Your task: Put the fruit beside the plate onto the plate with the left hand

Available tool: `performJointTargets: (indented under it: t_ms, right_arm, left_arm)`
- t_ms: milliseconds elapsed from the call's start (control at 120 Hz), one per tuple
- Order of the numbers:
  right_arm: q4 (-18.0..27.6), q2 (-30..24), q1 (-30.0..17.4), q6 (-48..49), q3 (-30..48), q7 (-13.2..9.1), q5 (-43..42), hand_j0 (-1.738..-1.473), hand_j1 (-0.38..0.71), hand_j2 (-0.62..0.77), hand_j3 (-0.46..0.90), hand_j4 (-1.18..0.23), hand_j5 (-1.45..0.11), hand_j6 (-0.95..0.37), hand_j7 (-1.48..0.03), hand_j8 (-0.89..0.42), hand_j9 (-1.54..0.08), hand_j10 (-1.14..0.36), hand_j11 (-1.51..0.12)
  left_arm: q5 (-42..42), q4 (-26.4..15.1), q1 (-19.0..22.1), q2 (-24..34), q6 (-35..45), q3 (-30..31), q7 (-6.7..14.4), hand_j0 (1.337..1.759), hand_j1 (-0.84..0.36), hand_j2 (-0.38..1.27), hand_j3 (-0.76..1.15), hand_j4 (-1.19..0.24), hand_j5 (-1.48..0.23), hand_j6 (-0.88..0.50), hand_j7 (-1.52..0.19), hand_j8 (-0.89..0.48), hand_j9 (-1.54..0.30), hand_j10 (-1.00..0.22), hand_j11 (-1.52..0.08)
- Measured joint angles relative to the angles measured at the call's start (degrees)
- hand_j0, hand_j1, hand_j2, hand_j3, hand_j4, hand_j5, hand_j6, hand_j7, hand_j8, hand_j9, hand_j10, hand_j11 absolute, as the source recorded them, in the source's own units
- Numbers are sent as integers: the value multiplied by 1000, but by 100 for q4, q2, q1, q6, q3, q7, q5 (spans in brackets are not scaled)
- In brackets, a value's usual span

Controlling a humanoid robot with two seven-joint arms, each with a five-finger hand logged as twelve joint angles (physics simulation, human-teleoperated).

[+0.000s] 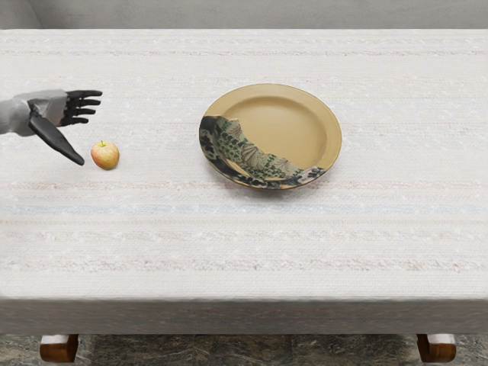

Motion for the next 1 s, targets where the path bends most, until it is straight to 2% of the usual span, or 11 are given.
performJointTargets:
  t_ms: [158, 258, 292, 358, 442, 492, 550, 617, 700, 858, 1000]
  right_arm:
    - [0, 0, -8, 0, 1, -7, 6, -1658, -333, -3, 0, -13, -17, -13, -17, -13, -17, -13, -17]
    - [0, 0, -6, 0, 0, -8, 7, -1658, -333, -3, 0, -13, -17, -13, -17, -13, -17, -13, -17]
    - [0, 0, -6, 0, -1, -8, 7, -1658, -333, -3, 0, -13, -17, -13, -17, -13, -17, -13, -17]
    - [0, 0, -6, 0, -4, -8, 7, -1658, -333, -3, 0, -13, -17, -13, -17, -13, -17, -13, -17]
    - [0, 0, -6, 0, -6, -8, 7, -1658, -333, -3, 0, -13, -17, -13, -17, -13, -17, -13, -17]
    - [0, 0, -6, 0, -6, -9, 7, -1658, -333, -3, 0, -13, -17, -13, -17, -13, -17, -13, -17]
    - [0, 0, -7, 0, -5, -9, 7, -1658, -333, -3, 0, -13, -17, -13, -17, -13, -17, -13, -17]
    - [0, 0, -10, 0, -4, -9, 8, -1658, -333, -3, 0, -13, -17, -13, -17, -13, -17, -13, -17]
    - [0, 0, -13, 0, -3, -9, 8, -1658, -333, -3, 0, -13, -17, -13, -17, -13, -17, -13, -17]
    - [0, 0, -20, 0, -3, -9, 8, -1658, -333, -3, 0, -13, -17, -13, -17, -13, -17, -13, -17]
    - [0, 0, -21, 0, -2, -9, 8, -1658, -333, -3, 0, -13, -17, -13, -17, -13, -17, -13, -17]
  left_arm:
    - [35, 2, -25, -8, 0, 44, 12, 1658, 349, 2, 0, -3, 0, -3, 0, -3, 0, -2, 0]
    - [-89, 4, 6, 26, 0, 52, 242, 1658, 349, 2, 0, -2, 0, -3, 0, -2, 0, -2, 0]
    - [-120, 2, -65, 4, 0, 52, 565, 1658, 349, 1, 0, -2, 0, -3, 0, -2, 0, -2, 0]
    - [-178, -6, -250, -68, -1, 34, 1560, 1658, 349, 2, 0, -2, 0, -3, 0, -2, 0, -1, 0]
    - [-216, -22, -878, -154, -1, 10, 2714, 1658, 349, 1, 0, -3, 0, -3, 0, -3, 0, -2, 0]
    - [-218, -34, -1179, -259, -1, 0, 3139, 1658, 349, 1, 0, -2, 0, -3, 0, -3, 0, -2, 0]
    - [-79, -66, -1406, -491, -1, 13, 3435, 1658, 349, 1, 0, -2, 0, -3, 0, -2, 0, -1, 0]
    - [249, -103, -1459, -807, 0, 19, 3622, 1658, 349, 0, 0, -2, 0, -3, 0, -2, 0, -2, 0]
    - [530, -134, -1597, -1050, 0, 13, 3736, 1658, 349, 0, 0, -3, 0, -3, 0, -3, 0, -2, 0]
    - [1450, -764, -1609, -1046, -1, 23, 3809, 1658, 349, 0, 0, -3, 0, -3, 0, -3, 0, -2, 0]
    - [2027, -1199, -1447, -1195, 0, 32, 3824, 1658, 349, 0, 0, -2, 0, -3, 0, -3, 0, -2, 0]
